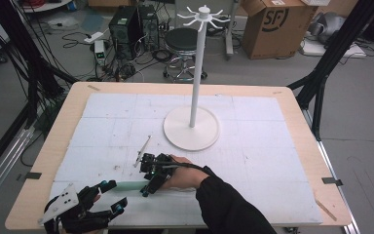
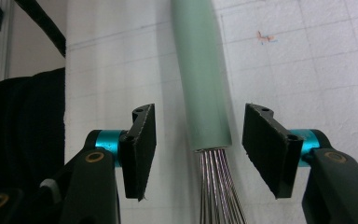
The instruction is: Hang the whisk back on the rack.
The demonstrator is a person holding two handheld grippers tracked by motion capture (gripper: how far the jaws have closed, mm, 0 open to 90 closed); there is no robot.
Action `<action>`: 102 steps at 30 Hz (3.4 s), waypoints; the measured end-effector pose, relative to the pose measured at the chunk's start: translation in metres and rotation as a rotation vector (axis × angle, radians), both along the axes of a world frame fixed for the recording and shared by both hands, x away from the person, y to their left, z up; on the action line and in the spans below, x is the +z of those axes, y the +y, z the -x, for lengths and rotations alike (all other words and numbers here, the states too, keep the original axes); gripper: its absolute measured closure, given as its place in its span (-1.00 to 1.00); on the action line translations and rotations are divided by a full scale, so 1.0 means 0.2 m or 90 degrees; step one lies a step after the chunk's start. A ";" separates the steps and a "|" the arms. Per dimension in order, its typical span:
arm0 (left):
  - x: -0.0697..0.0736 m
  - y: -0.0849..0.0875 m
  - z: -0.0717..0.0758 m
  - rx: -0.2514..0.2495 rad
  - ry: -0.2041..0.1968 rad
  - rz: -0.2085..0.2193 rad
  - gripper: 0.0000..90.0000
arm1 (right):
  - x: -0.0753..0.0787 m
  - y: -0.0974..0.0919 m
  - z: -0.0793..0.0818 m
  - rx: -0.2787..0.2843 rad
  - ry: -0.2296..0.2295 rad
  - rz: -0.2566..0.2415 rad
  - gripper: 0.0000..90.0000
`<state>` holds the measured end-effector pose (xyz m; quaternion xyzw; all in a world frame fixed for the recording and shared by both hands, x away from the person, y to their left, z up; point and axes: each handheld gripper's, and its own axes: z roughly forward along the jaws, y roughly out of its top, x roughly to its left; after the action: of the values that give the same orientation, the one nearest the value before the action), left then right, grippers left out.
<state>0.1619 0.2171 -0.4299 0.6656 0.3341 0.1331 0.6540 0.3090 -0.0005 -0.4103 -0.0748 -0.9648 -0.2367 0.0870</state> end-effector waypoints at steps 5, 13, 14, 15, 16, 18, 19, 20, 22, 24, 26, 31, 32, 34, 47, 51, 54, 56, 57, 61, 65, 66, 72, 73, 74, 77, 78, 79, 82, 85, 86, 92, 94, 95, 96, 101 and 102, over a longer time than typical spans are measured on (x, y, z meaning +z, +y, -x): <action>0.00 0.00 0.00 -0.001 0.000 0.001 -0.38 | -0.01 0.02 0.01 0.007 -0.009 0.026 0.02; 0.00 0.00 0.00 -0.001 -0.002 0.001 -0.38 | -0.02 0.06 0.03 0.025 -0.034 0.067 0.18; 0.00 0.00 0.00 -0.001 -0.002 0.001 -0.38 | -0.02 0.06 0.03 0.025 -0.042 0.067 0.23; 0.00 0.00 0.00 0.000 -0.001 0.002 -0.38 | -0.02 0.06 0.03 0.025 -0.046 0.068 0.27; 0.00 0.00 0.00 -0.001 -0.002 0.002 -0.38 | -0.02 0.06 0.03 0.026 -0.050 0.069 0.31; 0.00 0.00 0.00 -0.001 -0.002 0.002 -0.38 | -0.02 0.06 0.03 0.027 -0.059 0.070 0.39; 0.00 0.00 0.00 0.000 -0.002 0.002 -0.38 | -0.02 0.06 0.03 0.029 -0.062 0.070 0.42; 0.00 0.00 0.00 0.000 -0.002 0.001 -0.38 | -0.02 0.06 0.03 0.030 -0.067 0.071 0.46; 0.00 0.00 0.00 0.000 -0.002 0.003 -0.38 | -0.02 0.06 0.03 0.037 -0.077 0.073 0.49; 0.00 0.00 0.00 0.003 -0.002 0.003 -0.38 | -0.02 0.06 0.03 0.045 -0.083 0.076 0.51; 0.00 0.00 0.00 0.002 -0.003 0.003 -0.38 | -0.02 0.06 0.03 0.051 -0.085 0.075 0.52; 0.00 0.01 0.00 0.008 -0.004 0.004 -0.38 | -0.02 0.05 0.02 0.032 -0.074 0.069 0.53; 0.00 0.01 0.00 0.008 -0.004 0.005 -0.38 | -0.01 0.05 0.02 0.029 -0.073 0.068 0.53; 0.00 0.01 0.01 0.009 -0.003 0.004 -0.38 | 0.01 0.03 0.01 0.018 -0.065 0.056 0.53; 0.00 0.00 0.01 0.009 -0.001 -0.001 -0.38 | 0.21 -0.23 -0.07 -0.076 -0.079 -0.079 0.53; -0.01 0.00 0.01 0.008 -0.001 -0.004 -0.38 | 0.26 -0.32 -0.08 -0.112 -0.084 -0.123 0.53; -0.01 -0.01 0.01 0.006 0.000 -0.004 -0.38 | 0.29 -0.39 -0.09 -0.139 -0.079 -0.166 0.53; -0.01 -0.01 0.01 0.003 0.000 -0.003 -0.38 | 0.32 -0.45 -0.10 -0.162 -0.073 -0.200 0.53; -0.01 -0.01 0.01 0.003 0.001 -0.004 -0.38 | 0.33 -0.47 -0.11 -0.169 -0.069 -0.215 0.53; -0.01 -0.02 0.01 -0.001 -0.002 -0.009 -0.38 | 0.38 -0.55 -0.11 -0.196 -0.076 -0.261 0.53; -0.01 -0.03 0.01 -0.001 -0.001 -0.011 -0.39 | 0.44 -0.63 -0.11 -0.214 -0.097 -0.313 0.53; -0.01 -0.03 0.01 -0.001 -0.002 -0.011 -0.39 | 0.45 -0.64 -0.11 -0.220 -0.105 -0.321 0.53; -0.01 -0.02 0.01 -0.001 -0.005 -0.012 -0.39 | 0.54 -0.73 -0.12 -0.260 -0.151 -0.383 0.53; -0.01 -0.02 0.01 -0.001 -0.005 -0.012 -0.39 | 0.56 -0.75 -0.13 -0.266 -0.151 -0.391 0.53; -0.01 -0.02 0.01 0.000 -0.004 -0.012 -0.39 | 0.58 -0.76 -0.13 -0.271 -0.156 -0.397 0.53; -0.01 -0.02 0.01 -0.001 -0.004 -0.012 -0.39 | 0.65 -0.80 -0.13 -0.283 -0.172 -0.421 0.53; -0.01 -0.02 0.01 0.000 -0.003 -0.012 -0.39 | 0.67 -0.81 -0.13 -0.292 -0.183 -0.426 0.53; -0.01 -0.02 0.01 -0.001 -0.004 -0.010 -0.39 | 0.69 -0.82 -0.13 -0.295 -0.190 -0.428 0.53; -0.01 -0.02 0.01 0.000 -0.003 -0.010 -0.39 | 0.75 -0.84 -0.14 -0.309 -0.199 -0.446 0.53; -0.01 -0.03 0.01 -0.001 -0.002 -0.009 -0.39 | 0.81 -0.86 -0.16 -0.319 -0.194 -0.467 0.53; -0.01 -0.03 0.01 -0.002 -0.003 -0.010 -0.39 | 0.82 -0.86 -0.16 -0.320 -0.189 -0.474 0.53; -0.01 -0.03 0.01 0.000 -0.002 -0.010 -0.39 | 0.91 -0.88 -0.19 -0.338 -0.196 -0.503 0.53; -0.01 -0.02 0.01 0.002 -0.002 -0.007 -0.39 | 0.92 -0.88 -0.20 -0.343 -0.193 -0.510 0.53; -0.01 -0.02 0.01 0.003 -0.002 -0.006 -0.39 | 0.93 -0.89 -0.21 -0.345 -0.194 -0.512 0.53; -0.01 -0.02 0.01 0.003 -0.002 -0.006 -0.39 | 0.94 -0.89 -0.21 -0.350 -0.195 -0.514 0.53; -0.01 -0.02 0.01 0.001 -0.002 -0.005 -0.39 | 0.98 -0.91 -0.23 -0.365 -0.198 -0.523 0.53; -0.01 -0.02 0.01 0.002 -0.002 -0.006 -0.39 | 0.98 -0.92 -0.23 -0.367 -0.199 -0.528 0.53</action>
<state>0.1594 0.2128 -0.4311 0.6680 0.3333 0.1365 0.6512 0.3555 -0.1838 -0.2137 -0.2604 -0.7318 -0.6212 -0.1041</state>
